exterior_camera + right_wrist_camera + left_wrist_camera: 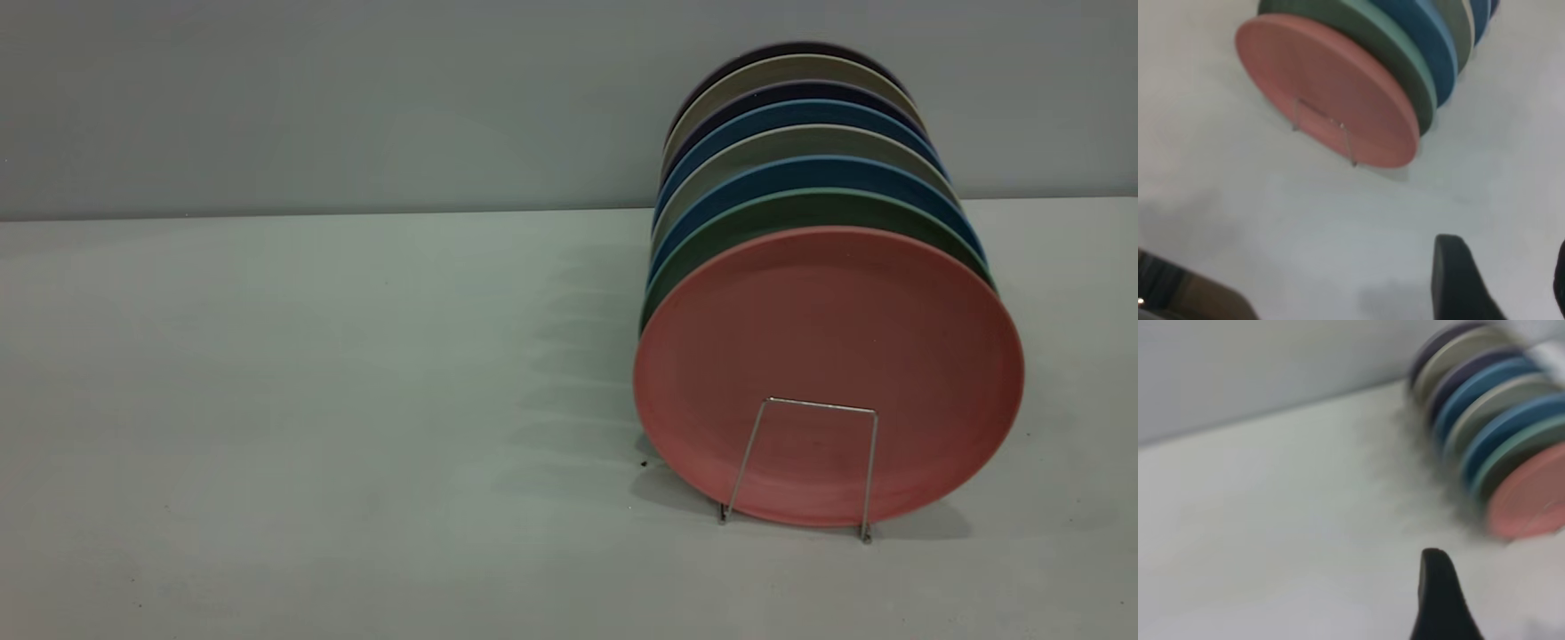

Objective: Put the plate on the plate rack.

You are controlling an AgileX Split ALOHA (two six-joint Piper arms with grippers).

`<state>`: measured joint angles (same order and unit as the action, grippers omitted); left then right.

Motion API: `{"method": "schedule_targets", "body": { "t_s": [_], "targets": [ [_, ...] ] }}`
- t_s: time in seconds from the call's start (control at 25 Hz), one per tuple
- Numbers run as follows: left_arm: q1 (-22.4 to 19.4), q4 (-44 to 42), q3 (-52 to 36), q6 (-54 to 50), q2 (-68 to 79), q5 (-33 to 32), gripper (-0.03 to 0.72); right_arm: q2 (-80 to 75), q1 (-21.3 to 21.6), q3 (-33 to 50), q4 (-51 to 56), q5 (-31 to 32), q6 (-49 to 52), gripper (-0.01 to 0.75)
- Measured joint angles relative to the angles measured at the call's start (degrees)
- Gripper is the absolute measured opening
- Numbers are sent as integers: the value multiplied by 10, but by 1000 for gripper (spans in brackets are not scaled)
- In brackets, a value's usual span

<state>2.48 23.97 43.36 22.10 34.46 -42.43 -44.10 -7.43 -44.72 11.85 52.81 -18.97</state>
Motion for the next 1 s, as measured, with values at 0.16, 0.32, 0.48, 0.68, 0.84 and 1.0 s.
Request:
{"method": "schedule_targets", "body": {
  "t_s": [0.16, 0.32, 0.48, 0.68, 0.84, 1.0],
  "targets": [
    [0, -118, -1, -88, -71, -75, 476, 50, 0, 0, -2, 59, 8, 341],
    [9, -174, -33, -157, -149, -103, 476, 108, 0, 0, -4, 128, 19, 337],
    [14, -200, -89, -195, -231, -116, 476, 174, 0, 2, -4, 171, 32, 337],
    [24, -212, -116, -202, -317, -163, 476, 242, 0, 61, -4, 169, 49, 335],
    [28, -226, -116, -202, -354, -204, 476, 300, 0, 119, -10, 168, 46, 335],
    [33, -228, -118, -202, -357, -231, 475, 358, 0, 160, -13, 158, 24, 335]
  ]
}}
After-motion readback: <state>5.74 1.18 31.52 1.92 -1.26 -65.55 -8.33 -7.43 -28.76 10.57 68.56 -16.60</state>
